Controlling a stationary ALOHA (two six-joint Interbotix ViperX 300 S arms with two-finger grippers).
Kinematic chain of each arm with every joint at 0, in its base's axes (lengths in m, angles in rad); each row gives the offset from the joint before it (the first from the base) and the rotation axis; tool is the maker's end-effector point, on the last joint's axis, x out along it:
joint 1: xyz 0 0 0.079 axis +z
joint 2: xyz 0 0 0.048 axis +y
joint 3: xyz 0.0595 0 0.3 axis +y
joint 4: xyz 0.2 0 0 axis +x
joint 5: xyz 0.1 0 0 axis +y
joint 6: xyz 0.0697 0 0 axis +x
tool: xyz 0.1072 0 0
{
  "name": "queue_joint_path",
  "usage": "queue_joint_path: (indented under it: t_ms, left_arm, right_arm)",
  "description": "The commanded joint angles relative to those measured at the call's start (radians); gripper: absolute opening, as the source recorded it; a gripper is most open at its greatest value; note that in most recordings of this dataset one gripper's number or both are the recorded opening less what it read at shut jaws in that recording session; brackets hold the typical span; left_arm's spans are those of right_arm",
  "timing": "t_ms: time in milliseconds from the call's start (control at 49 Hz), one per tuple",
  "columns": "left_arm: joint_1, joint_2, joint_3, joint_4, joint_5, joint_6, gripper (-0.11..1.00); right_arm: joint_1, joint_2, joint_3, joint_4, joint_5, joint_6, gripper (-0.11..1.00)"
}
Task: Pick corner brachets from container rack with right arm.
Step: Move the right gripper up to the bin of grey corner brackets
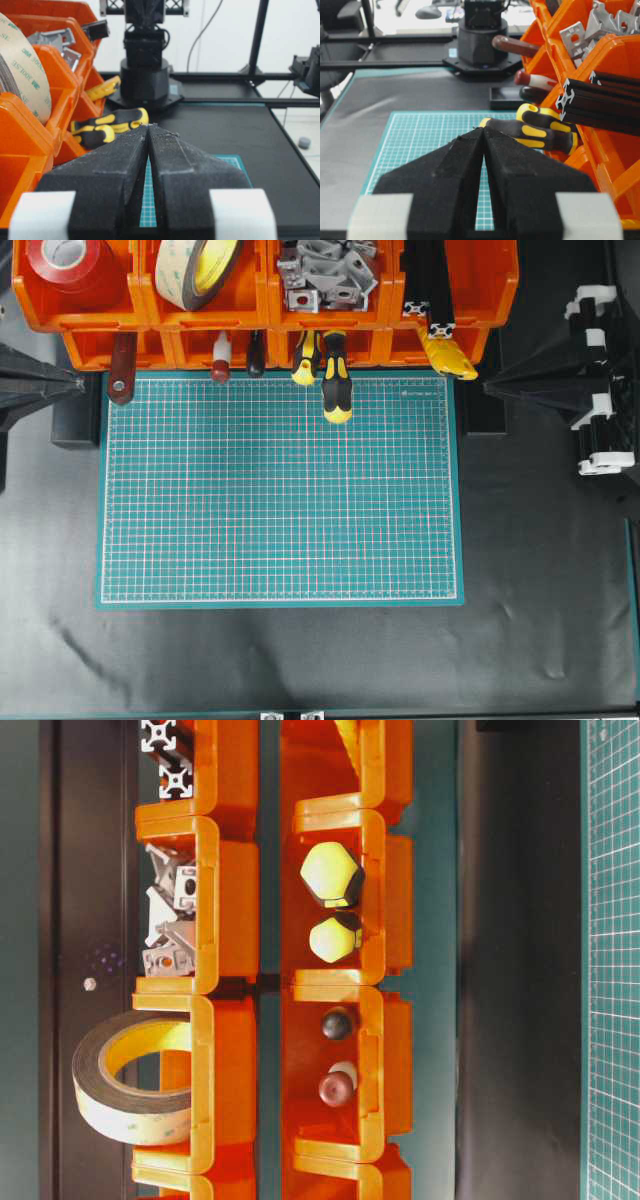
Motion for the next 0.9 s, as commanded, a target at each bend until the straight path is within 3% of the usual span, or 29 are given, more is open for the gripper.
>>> queue_joint_path:
  t_ms: [0,82,306,531,695,878]
  left_arm:
    - [0.008,-0.009,-0.049,0.034,0.025,-0.011,0.06]
    - [0.005,-0.014,-0.086,0.035,0.094,-0.014,0.0]
    - [0.005,-0.018,-0.172,0.035,0.311,-0.014,0.0]
    - [0.012,-0.023,-0.198,0.035,0.37,-0.014,0.0]
    - [0.034,-0.025,-0.222,0.035,0.379,-0.012,0.0]
    - [0.044,-0.029,-0.233,0.037,0.38,-0.012,0.0]
  right_arm:
    - [-0.003,0.008,-0.032,0.008,-0.008,0.003,0.01]
    - [-0.003,0.006,-0.074,0.014,0.075,0.011,0.01]
    - [-0.005,0.021,-0.339,0.009,0.523,0.017,0.01]
    - [-0.044,0.133,-0.647,-0.008,0.934,0.015,0.01]
    - [-0.08,0.278,-0.862,-0.055,1.138,0.012,0.01]
    - [-0.123,0.43,-1.031,-0.101,1.262,0.005,0.01]
